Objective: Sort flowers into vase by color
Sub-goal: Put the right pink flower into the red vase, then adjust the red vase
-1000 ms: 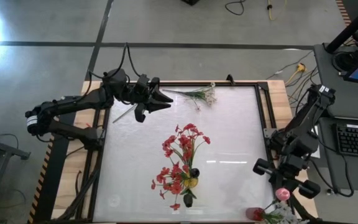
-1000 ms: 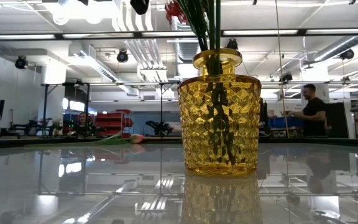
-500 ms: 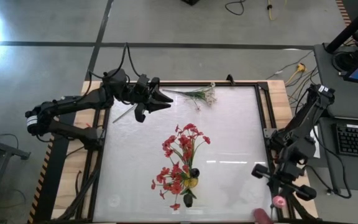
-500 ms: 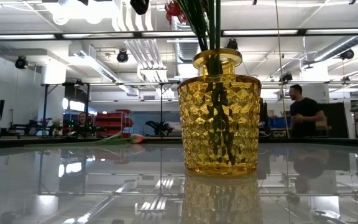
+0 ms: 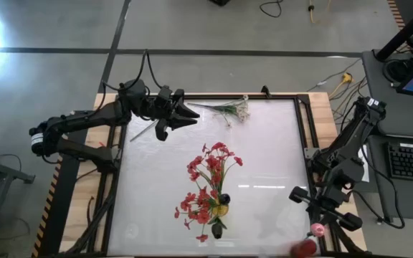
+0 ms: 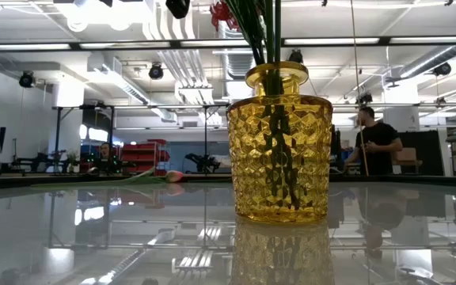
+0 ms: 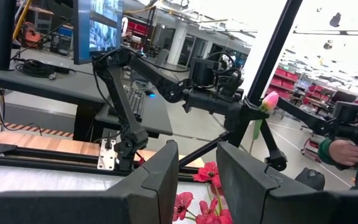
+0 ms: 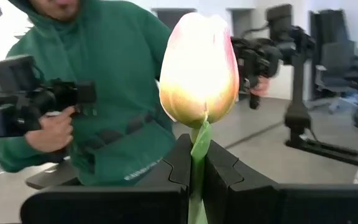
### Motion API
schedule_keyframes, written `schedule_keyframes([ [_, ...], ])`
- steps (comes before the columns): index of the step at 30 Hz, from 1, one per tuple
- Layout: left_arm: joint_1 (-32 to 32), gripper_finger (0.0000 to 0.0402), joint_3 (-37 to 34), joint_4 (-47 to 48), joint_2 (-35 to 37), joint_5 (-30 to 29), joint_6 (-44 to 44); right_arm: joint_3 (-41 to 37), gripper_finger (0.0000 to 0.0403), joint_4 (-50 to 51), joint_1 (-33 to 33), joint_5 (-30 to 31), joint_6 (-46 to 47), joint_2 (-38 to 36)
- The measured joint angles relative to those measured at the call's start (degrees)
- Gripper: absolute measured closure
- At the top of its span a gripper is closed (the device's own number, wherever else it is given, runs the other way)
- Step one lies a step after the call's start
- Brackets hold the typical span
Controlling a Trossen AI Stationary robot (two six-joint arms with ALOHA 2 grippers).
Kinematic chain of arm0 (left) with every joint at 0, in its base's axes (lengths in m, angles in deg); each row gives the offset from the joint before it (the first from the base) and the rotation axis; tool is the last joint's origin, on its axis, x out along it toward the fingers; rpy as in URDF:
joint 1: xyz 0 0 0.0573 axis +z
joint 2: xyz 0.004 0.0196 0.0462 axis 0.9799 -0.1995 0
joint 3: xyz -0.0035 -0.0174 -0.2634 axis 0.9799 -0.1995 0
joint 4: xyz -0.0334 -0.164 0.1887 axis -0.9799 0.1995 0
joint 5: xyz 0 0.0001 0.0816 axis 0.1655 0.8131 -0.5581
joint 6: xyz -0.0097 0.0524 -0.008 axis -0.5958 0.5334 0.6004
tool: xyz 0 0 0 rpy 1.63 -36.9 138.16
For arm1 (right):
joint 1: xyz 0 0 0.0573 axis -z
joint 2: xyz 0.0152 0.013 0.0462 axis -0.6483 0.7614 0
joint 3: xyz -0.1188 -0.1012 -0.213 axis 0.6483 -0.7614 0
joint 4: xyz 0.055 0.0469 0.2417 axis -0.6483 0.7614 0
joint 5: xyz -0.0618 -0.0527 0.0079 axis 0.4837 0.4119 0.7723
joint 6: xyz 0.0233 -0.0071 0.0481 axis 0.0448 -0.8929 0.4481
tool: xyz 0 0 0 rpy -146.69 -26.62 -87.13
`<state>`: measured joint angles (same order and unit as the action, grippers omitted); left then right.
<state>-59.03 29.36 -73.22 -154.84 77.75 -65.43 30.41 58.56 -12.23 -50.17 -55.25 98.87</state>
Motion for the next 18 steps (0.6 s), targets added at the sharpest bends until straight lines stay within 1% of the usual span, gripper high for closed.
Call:
schedule_keyframes([
  [6,0.00,0.0303,0.00,-0.02,0.00,0.00,-0.03,-0.02,0.0390,5.60,0.02,4.80,0.90,-2.75],
  [12,0.00,0.0303,0.00,-0.02,0.00,0.00,-0.04,-0.02,0.0390,5.71,0.02,5.32,0.63,-4.47],
  [18,0.00,0.0303,0.00,-0.04,0.00,0.00,-1.17,-0.02,0.0390,5.71,0.02,10.80,0.68,-4.83],
])
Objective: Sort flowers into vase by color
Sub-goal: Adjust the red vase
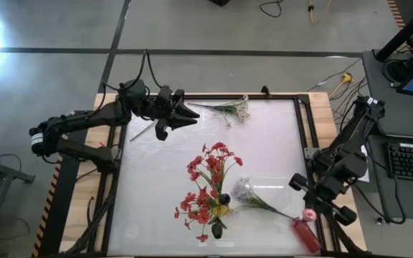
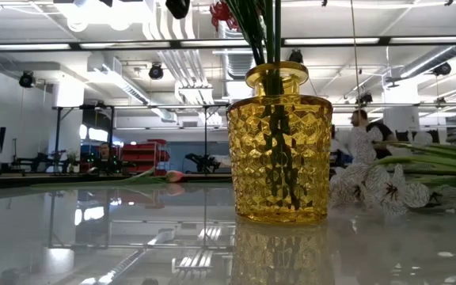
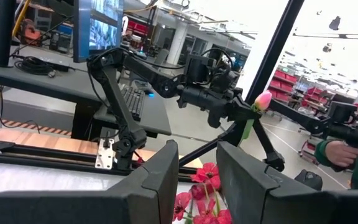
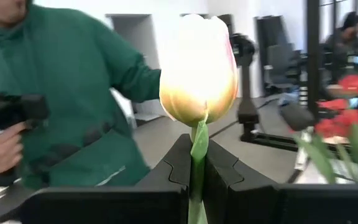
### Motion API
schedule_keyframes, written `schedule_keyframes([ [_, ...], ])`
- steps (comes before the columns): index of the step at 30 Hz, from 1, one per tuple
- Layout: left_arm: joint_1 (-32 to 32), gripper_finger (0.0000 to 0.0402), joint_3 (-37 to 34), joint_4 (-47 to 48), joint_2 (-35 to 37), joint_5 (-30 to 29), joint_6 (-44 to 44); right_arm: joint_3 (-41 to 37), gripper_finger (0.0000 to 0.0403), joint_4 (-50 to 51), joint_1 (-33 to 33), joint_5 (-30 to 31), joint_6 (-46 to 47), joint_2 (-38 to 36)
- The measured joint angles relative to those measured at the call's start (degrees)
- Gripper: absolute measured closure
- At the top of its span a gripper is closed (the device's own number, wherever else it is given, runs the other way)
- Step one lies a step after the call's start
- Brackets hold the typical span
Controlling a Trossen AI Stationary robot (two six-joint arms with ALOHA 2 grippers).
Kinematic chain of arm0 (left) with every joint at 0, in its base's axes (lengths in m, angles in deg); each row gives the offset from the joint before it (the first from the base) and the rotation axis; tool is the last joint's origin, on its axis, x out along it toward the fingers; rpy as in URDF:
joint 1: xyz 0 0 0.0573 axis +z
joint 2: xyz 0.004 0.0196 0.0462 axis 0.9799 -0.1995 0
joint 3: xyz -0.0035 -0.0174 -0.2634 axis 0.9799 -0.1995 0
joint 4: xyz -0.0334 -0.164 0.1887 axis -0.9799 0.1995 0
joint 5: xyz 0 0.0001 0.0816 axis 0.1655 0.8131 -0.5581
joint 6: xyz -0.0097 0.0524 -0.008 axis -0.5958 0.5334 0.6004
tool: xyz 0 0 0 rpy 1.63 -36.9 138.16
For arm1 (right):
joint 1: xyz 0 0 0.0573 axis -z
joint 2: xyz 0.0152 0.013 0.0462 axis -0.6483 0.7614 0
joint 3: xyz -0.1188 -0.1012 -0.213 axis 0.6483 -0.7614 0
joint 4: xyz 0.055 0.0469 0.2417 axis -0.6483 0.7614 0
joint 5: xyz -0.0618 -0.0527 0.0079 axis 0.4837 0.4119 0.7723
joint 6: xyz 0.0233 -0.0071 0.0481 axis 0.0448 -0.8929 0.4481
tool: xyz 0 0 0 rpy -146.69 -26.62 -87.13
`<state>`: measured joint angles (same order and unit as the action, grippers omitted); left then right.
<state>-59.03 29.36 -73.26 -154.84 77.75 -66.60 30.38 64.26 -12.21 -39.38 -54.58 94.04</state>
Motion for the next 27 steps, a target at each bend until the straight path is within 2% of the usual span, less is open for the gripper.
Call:
schedule_keyframes([
  [7,0.02,0.0303,0.00,0.00,0.28,1.05,-4.00,2.63,0.0390,5.48,0.83,8.72,-3.67,-2.14],
  [12,-0.04,0.0303,0.00,-0.02,0.42,3.10,-3.90,3.93,0.0390,12.57,5.63,10.88,-2.25,-5.54],
  [15,-0.01,0.0303,0.00,-0.02,0.42,3.07,-3.84,3.93,0.0390,17.06,9.47,14.48,0.86,-7.43],
  [22,0.11,0.0303,0.00,-0.02,0.31,2.89,-3.81,3.96,0.0390,32.14,20.44,29.84,10.56,-8.68],
  [27,0.11,0.0303,0.00,-0.02,-0.70,2.86,-3.90,3.96,0.0390,43.54,30.52,31.76,21.24,-7.79],
])
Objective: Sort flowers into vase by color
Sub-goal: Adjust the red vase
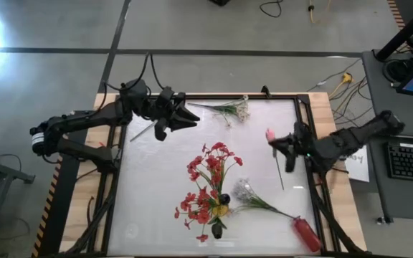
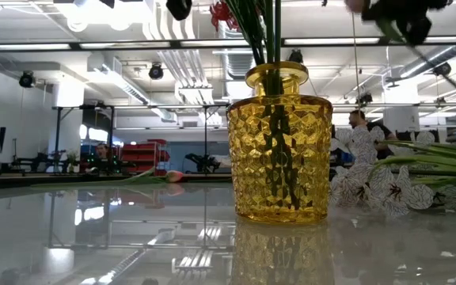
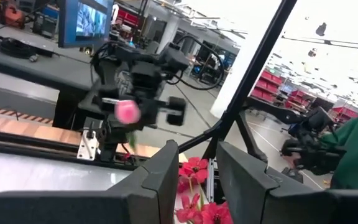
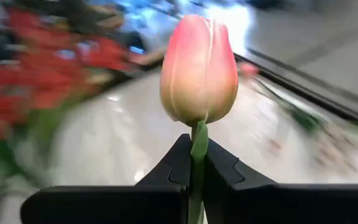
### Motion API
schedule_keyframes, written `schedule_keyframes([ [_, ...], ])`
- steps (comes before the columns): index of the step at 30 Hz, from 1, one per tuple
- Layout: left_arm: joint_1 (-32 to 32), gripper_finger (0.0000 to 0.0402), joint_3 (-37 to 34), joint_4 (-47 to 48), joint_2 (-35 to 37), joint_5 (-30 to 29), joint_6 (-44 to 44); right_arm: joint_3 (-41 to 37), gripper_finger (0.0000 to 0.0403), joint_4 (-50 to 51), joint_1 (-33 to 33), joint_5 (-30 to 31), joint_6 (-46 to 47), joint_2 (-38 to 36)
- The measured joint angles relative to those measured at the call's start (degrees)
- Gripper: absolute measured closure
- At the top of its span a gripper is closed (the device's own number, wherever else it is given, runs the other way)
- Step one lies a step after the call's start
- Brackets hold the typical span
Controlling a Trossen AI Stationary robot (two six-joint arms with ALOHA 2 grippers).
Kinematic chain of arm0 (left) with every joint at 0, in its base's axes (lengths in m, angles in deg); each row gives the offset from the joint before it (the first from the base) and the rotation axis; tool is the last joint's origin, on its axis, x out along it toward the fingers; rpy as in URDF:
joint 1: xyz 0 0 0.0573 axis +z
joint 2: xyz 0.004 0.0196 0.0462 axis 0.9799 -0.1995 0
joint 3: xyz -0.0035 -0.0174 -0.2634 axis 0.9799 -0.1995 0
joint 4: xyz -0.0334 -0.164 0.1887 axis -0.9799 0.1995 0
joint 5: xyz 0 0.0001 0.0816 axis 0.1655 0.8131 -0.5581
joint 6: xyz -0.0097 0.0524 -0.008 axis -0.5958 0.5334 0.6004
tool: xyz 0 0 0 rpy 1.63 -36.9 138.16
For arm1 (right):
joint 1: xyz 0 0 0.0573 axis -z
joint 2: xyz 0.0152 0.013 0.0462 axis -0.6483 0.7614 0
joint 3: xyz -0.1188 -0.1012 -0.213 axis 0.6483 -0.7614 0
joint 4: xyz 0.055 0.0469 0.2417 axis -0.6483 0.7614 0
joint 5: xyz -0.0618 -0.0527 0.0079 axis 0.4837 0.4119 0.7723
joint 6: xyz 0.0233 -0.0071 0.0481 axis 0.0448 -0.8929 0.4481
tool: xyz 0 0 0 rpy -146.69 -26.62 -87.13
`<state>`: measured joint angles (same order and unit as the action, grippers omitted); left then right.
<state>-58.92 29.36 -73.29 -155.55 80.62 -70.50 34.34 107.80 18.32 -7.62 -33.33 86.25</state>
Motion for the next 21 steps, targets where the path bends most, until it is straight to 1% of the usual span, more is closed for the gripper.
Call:
schedule_keyframes([
  [3,0.00,0.0303,0.00,0.02,-1.03,0.00,-3.73,0.00,0.0390,5.74,5.40,-0.32,5.02,1.50],
  [6,0.00,0.0303,0.00,0.04,-1.88,0.02,-4.53,0.00,0.0390,9.54,10.05,-1.52,7.35,3.68],
  [8,0.00,0.0303,0.00,0.02,-2.41,0.02,-4.39,0.00,0.0390,11.34,13.07,-3.53,8.59,5.71],
  [11,0.00,0.0303,0.00,0.02,-3.02,0.02,-4.42,0.01,0.0390,13.05,17.15,-8.23,10.93,9.55],
  [15,0.01,0.0303,0.00,0.02,-3.19,0.04,-7.52,0.02,0.0390,17.83,21.59,-12.00,17.62,15.20],
  [18,0.02,0.0303,0.00,0.07,-3.19,0.21,-7.99,0.02,0.0388,22.58,24.18,-14.62,21.65,19.40],
  [21,0.02,0.0303,0.00,0.05,-3.20,1.91,-5.51,0.02,0.0374,24.79,25.56,-17.93,23.36,23.22],
])
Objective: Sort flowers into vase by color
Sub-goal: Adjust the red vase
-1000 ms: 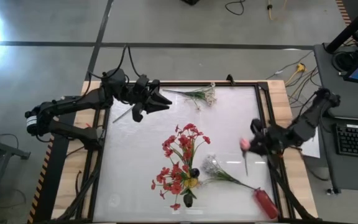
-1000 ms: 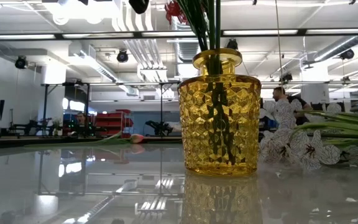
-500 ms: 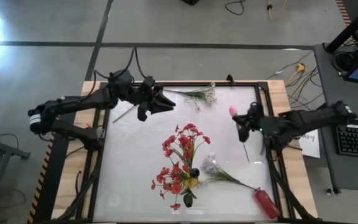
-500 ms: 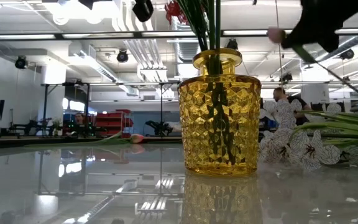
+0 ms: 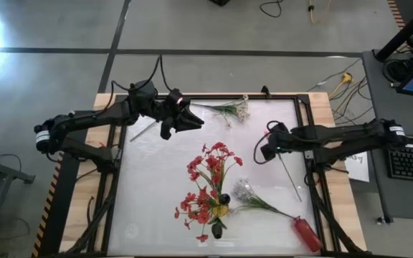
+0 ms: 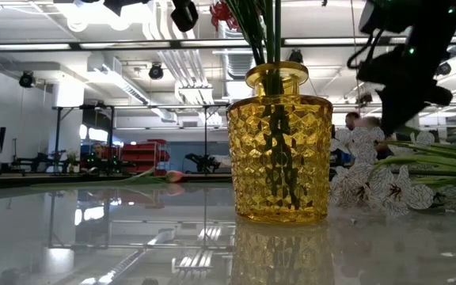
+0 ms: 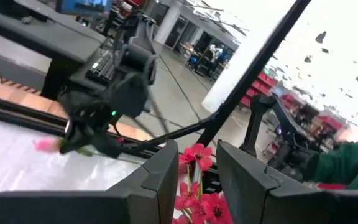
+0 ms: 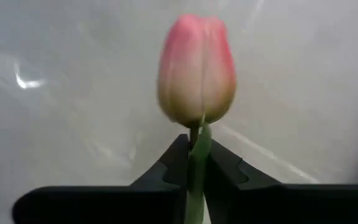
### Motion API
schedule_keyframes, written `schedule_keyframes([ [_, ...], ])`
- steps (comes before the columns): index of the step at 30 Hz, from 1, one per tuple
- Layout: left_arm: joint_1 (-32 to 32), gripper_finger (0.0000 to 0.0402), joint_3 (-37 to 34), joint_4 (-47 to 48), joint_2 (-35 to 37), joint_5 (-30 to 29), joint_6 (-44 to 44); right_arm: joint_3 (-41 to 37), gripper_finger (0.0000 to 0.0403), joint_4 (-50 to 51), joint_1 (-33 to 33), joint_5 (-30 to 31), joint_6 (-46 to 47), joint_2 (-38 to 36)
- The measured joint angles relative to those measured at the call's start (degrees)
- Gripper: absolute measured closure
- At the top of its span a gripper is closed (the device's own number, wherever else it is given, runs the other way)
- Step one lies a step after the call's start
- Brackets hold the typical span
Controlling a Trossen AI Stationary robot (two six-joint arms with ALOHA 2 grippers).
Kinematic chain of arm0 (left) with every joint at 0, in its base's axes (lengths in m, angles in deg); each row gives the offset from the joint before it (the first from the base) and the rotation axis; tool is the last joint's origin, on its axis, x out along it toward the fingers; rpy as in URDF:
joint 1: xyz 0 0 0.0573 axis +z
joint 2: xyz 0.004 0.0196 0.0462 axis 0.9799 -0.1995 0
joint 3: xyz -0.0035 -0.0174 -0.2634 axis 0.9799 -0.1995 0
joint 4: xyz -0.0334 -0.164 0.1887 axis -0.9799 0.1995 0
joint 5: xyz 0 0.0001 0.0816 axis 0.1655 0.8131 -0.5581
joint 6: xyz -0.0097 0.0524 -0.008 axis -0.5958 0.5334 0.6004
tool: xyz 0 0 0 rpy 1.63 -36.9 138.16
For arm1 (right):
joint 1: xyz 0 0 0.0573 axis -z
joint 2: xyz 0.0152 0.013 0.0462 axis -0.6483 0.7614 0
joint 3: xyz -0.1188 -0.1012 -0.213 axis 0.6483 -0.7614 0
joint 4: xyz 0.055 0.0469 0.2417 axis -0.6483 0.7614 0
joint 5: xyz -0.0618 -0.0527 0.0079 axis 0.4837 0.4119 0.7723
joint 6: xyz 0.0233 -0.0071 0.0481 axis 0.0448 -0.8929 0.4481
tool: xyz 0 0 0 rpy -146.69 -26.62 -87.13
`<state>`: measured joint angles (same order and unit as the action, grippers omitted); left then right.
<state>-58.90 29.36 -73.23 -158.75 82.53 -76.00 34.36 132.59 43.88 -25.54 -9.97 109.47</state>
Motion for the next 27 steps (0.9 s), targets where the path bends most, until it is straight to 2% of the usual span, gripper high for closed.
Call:
schedule_keyframes([
  [8,0.00,0.0303,0.00,3.82,-0.01,1.68,2.57,0.02,0.0285,4.00,0.91,-6.12,4.60,8.02],
  [16,0.01,0.0303,0.00,10.78,-0.07,7.60,10.03,2.50,0.0188,6.57,-0.48,-18.85,11.01,7.18],
  [20,0.00,0.0303,0.00,12.34,0.23,8.78,12.83,5.51,0.0167,6.43,-8.57,-22.04,22.21,5.42],
  [27,0.02,0.0303,0.00,17.06,0.23,8.61,17.98,8.83,0.0165,6.51,-31.27,-24.19,45.81,6.68],
])
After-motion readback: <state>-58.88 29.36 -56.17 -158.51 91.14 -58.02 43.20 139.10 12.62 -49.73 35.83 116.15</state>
